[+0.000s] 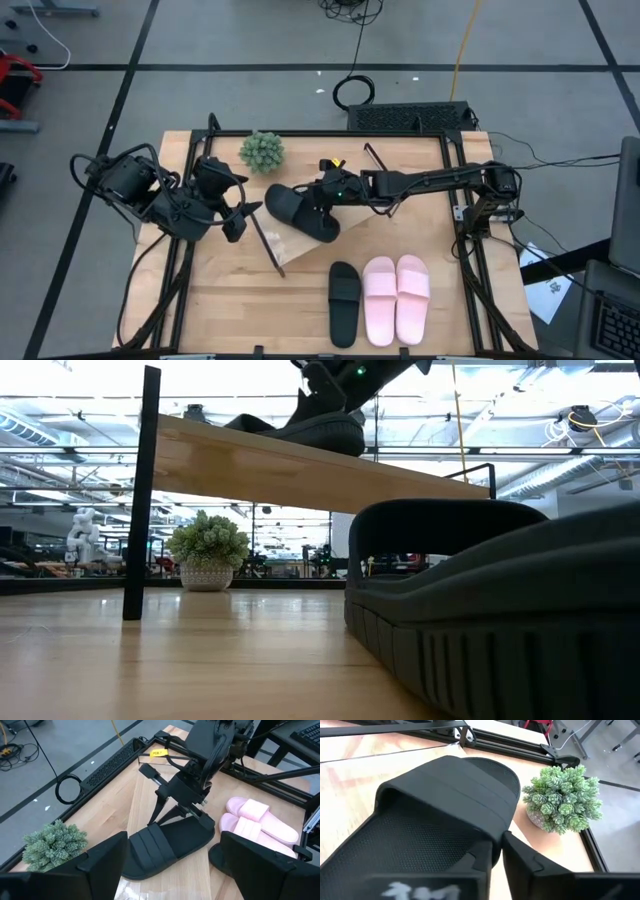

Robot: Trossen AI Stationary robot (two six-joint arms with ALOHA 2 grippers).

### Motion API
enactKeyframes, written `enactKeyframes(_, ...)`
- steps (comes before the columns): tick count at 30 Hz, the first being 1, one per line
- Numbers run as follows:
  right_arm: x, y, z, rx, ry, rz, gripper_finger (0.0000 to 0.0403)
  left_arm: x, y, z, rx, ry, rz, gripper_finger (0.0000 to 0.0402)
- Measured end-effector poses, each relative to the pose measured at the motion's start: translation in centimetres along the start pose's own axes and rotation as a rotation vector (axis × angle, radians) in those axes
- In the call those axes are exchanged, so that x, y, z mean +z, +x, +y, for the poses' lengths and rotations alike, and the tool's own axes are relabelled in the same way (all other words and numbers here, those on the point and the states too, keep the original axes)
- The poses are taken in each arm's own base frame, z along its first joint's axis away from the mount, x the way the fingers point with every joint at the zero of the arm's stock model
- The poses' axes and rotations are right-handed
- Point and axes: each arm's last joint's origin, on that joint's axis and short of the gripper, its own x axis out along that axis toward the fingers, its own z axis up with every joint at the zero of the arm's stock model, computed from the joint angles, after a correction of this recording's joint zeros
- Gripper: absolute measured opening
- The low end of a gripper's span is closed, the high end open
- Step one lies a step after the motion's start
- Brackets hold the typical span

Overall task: Pick and place slides into the shelf
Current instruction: Put the left black slide on the shelf

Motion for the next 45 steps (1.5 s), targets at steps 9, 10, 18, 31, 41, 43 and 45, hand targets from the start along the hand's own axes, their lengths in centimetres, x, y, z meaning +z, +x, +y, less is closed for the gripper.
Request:
enactKeyframes(9,0.1,-0.1,0.1,-0.104,0.102,0.01,0.0004,0.0,0.0,0.0,0.0,0.0,0.0,0.0319)
enactKeyframes(10,0.1,-0.1,0.2,-0.114,0.119,0.009,0.0004,0.0,0.0,0.0,0.0,0.002,0.0,0.032)
enactKeyframes(18,1.8,-1.1,0.4,-0.244,0.204,-0.017,0.0002,0.0,0.0,0.0,0.0,0.038,-0.001,0.032)
enactKeyframes(31,4.1,-3.4,2.7,-0.387,0.465,-0.079,0.0001,0.0,0.0,0.0,0.0,0.067,0.0,0.0317)
enactKeyframes(41,4.5,-3.8,4.3,-0.379,0.673,-0.155,0.0,0.0,0.0,0.0,0.001,0.09,-0.002,0.0322)
enactKeyframes(43,4.6,-3.2,4.9,-0.357,0.71,-0.185,0.0,0.0,0.0,0.0,0.001,0.091,-0.002,0.0319)
enactKeyframes(45,4.8,-2.5,5.7,-0.305,0.725,-0.21,0.0,0.0,0.0,0.0,0.0,0.107,-0.001,0.0316)
